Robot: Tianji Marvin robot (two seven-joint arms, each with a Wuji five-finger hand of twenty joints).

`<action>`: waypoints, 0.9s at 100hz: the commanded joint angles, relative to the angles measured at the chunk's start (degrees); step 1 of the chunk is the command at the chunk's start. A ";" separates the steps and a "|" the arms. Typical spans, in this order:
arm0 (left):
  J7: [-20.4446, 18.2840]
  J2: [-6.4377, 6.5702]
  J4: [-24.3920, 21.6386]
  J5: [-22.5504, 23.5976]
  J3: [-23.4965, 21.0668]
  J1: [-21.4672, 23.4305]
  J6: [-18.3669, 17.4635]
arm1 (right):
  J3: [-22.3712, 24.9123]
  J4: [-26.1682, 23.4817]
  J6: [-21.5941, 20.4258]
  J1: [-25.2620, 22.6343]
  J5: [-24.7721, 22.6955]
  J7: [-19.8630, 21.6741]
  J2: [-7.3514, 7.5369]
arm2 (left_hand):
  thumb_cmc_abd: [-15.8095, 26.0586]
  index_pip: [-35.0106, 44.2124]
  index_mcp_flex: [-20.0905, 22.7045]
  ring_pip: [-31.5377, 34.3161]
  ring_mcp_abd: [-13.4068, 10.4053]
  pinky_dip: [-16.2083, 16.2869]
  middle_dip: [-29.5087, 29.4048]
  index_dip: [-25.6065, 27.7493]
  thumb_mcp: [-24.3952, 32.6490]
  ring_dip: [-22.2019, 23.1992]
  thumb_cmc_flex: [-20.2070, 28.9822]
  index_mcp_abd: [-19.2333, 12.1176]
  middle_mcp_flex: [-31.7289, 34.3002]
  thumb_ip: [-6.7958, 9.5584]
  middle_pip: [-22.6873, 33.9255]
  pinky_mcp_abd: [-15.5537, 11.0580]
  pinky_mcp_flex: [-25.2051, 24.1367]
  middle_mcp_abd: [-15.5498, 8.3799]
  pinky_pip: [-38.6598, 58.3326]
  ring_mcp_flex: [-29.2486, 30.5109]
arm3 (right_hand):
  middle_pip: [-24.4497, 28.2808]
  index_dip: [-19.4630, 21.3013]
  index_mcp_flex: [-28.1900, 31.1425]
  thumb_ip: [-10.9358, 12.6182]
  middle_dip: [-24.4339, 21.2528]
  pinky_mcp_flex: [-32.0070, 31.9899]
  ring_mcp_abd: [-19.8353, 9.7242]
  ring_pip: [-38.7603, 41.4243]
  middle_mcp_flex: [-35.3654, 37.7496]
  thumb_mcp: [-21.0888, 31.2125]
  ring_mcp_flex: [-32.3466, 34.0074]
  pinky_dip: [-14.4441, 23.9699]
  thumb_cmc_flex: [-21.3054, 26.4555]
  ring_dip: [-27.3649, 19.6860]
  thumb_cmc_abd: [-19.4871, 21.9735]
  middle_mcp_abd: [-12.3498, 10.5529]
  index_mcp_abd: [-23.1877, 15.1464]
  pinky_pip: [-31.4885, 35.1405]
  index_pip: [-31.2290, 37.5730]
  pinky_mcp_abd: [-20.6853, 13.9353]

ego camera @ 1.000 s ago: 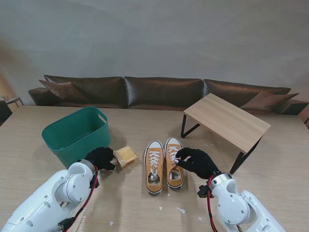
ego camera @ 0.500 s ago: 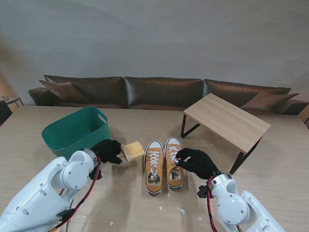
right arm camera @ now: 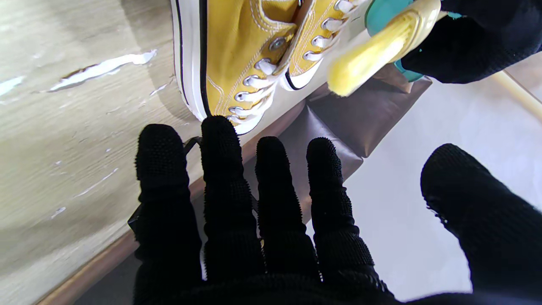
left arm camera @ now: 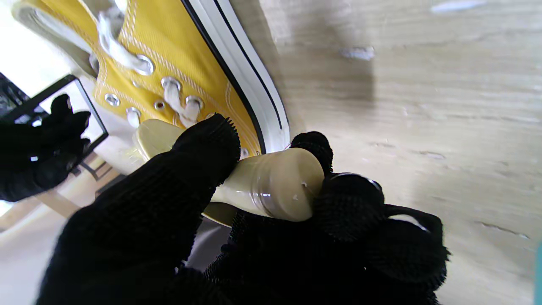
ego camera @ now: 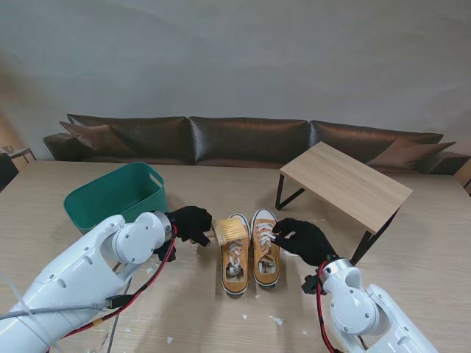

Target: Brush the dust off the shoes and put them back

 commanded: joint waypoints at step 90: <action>-9.65 2.85 -9.35 16.91 -8.58 8.80 2.83 | -0.43 0.40 0.60 0.24 0.80 2.77 0.03 | 2.10 5.17 0.72 1.16 -3.36 -0.62 0.99 3.56 7.28 0.10 8.79 -4.60 3.54 3.57 -1.06 -2.40 -1.51 0.21 -2.41 2.89 | 0.60 -1.33 -1.01 1.17 -0.75 -15.87 0.57 0.54 0.19 -0.43 1.56 -0.69 0.04 0.39 1.61 1.07 0.21 0.63 0.26 1.66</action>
